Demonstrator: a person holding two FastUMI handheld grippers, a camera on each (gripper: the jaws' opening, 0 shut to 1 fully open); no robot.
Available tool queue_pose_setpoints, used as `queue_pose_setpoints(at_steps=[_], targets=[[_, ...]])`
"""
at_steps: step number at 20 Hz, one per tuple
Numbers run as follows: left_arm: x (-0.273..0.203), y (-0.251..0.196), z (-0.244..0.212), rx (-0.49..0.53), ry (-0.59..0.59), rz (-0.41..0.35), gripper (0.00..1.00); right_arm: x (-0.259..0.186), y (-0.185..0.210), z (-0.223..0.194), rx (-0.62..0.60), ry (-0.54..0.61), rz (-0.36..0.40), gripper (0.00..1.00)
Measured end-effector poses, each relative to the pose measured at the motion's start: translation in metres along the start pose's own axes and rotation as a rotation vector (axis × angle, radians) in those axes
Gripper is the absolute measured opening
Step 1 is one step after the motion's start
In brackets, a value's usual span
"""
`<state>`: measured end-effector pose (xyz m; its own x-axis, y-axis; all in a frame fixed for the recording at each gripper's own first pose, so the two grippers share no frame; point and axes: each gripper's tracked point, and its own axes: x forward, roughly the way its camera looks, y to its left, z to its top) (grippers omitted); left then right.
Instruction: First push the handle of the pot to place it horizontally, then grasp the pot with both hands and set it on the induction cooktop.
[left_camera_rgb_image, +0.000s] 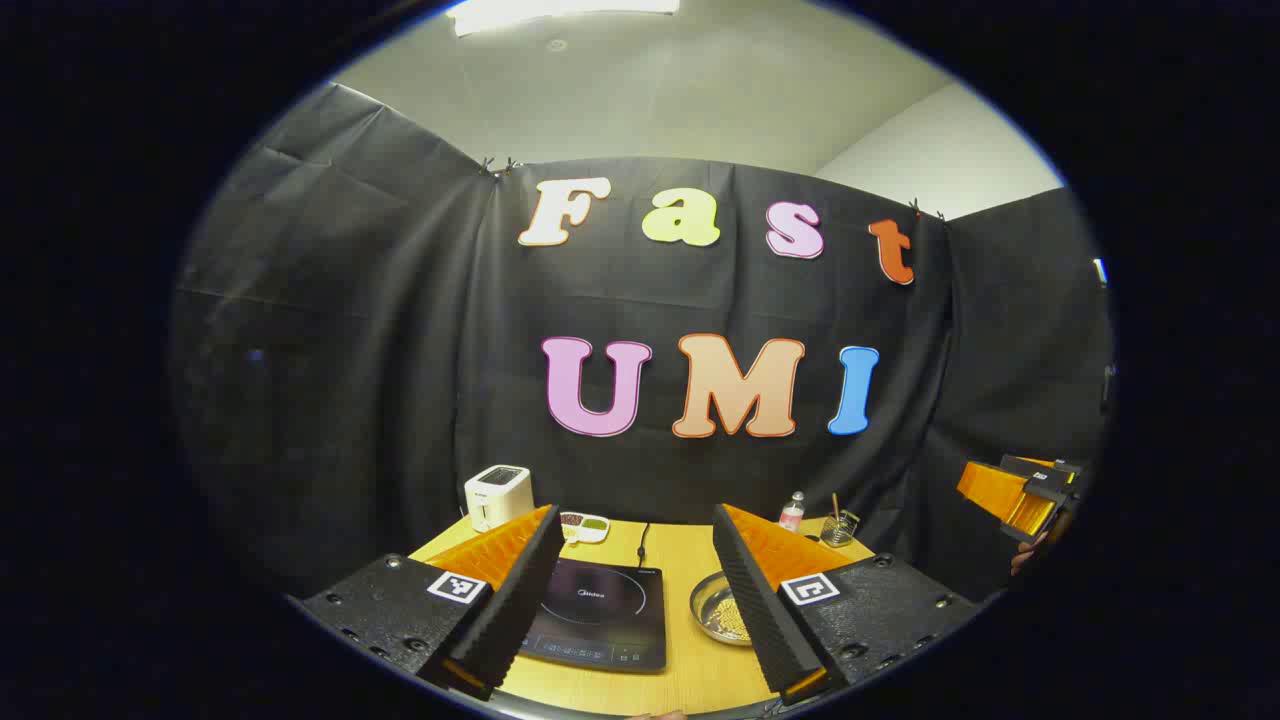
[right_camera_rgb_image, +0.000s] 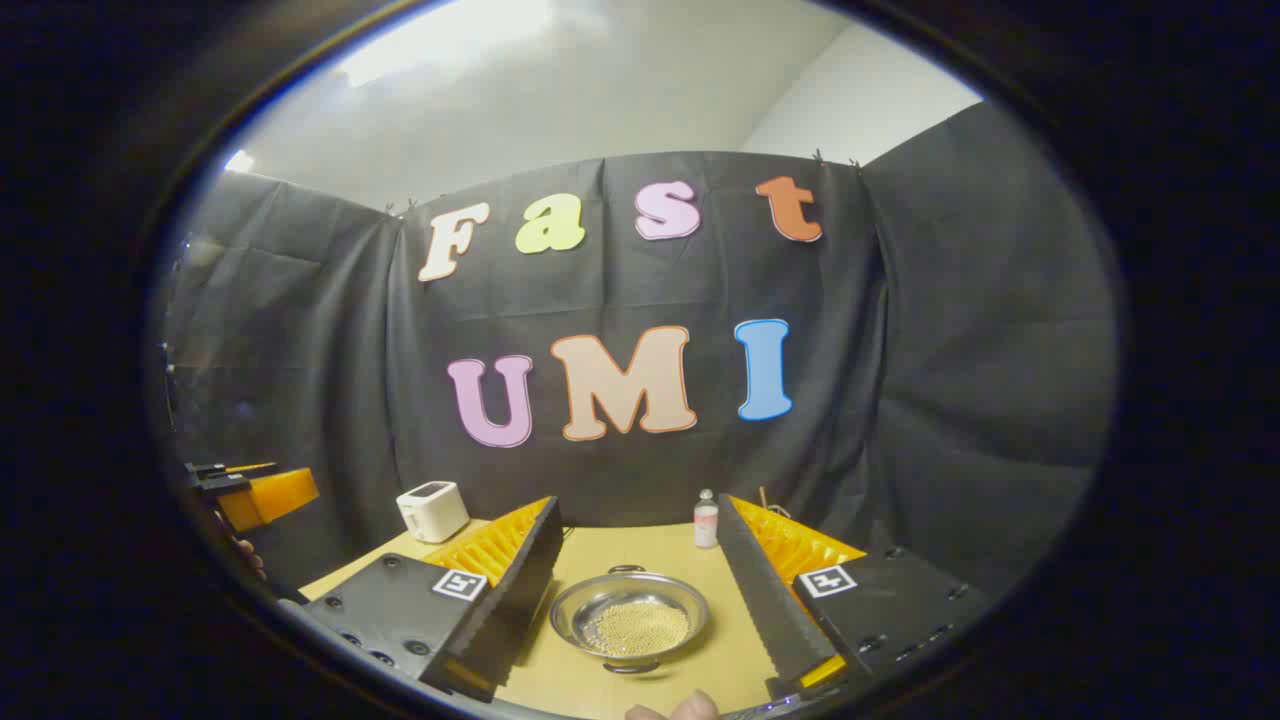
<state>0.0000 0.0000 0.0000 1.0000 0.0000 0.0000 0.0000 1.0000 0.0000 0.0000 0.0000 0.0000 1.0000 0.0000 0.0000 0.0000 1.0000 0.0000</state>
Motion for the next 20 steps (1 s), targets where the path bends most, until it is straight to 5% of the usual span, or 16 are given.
queue_pose_setpoints(at_steps=[20], targets=[[-0.001, -0.008, 0.002, 0.009, -0.004, 0.006, 0.92, -0.001, -0.007, 0.006, 0.004, 0.007, 0.013, 0.94]])
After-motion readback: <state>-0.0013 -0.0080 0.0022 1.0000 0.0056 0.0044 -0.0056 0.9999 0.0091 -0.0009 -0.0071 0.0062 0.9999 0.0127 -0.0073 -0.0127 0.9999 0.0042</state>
